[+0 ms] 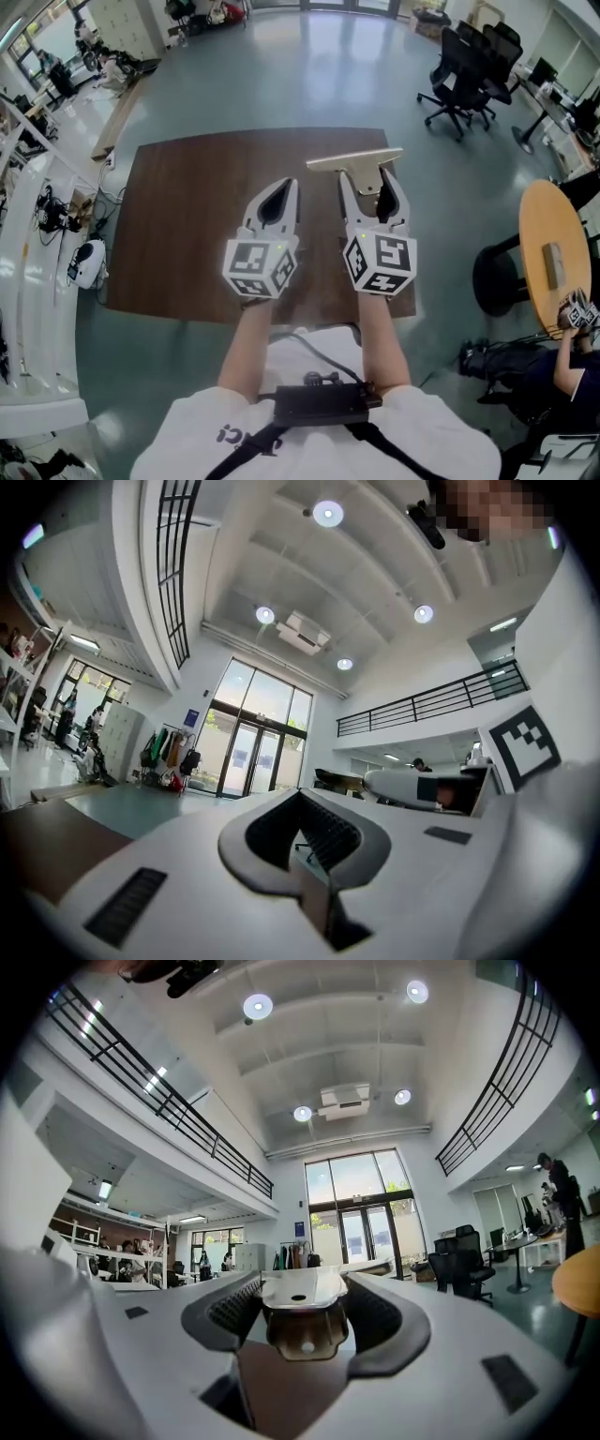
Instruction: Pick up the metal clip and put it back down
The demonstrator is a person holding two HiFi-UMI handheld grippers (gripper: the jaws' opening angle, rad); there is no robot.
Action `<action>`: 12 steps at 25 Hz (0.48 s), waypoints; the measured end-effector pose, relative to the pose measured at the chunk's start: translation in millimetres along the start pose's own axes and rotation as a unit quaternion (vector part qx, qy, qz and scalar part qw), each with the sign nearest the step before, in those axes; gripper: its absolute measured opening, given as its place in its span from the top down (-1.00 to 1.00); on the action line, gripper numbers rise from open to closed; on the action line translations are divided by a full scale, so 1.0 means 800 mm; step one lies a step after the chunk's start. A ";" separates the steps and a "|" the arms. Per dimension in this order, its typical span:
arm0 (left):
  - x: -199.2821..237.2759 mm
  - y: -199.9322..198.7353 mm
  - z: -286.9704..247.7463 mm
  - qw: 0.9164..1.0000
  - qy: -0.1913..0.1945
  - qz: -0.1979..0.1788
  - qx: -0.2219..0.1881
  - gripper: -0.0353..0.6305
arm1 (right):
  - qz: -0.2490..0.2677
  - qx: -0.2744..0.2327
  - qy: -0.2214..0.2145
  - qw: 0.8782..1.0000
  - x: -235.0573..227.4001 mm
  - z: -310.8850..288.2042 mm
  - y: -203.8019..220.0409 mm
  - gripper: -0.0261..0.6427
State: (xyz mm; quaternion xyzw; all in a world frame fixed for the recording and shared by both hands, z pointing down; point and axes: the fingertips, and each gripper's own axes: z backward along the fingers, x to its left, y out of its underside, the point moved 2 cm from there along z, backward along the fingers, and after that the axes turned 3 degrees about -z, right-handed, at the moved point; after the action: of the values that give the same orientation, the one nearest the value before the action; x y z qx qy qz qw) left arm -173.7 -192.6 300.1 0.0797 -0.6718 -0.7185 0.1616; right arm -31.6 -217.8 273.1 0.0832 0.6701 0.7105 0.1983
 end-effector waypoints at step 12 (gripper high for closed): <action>0.114 0.000 0.059 0.994 -0.108 -0.004 -0.006 0.86 | 0.002 0.052 -0.086 0.995 0.102 -0.066 0.063 0.04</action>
State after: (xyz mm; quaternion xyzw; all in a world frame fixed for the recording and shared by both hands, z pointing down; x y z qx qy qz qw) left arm -274.7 -179.3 313.1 0.0038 -0.6808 -0.7274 0.0860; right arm -134.0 -235.3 306.0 0.1558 0.6862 0.6653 0.2493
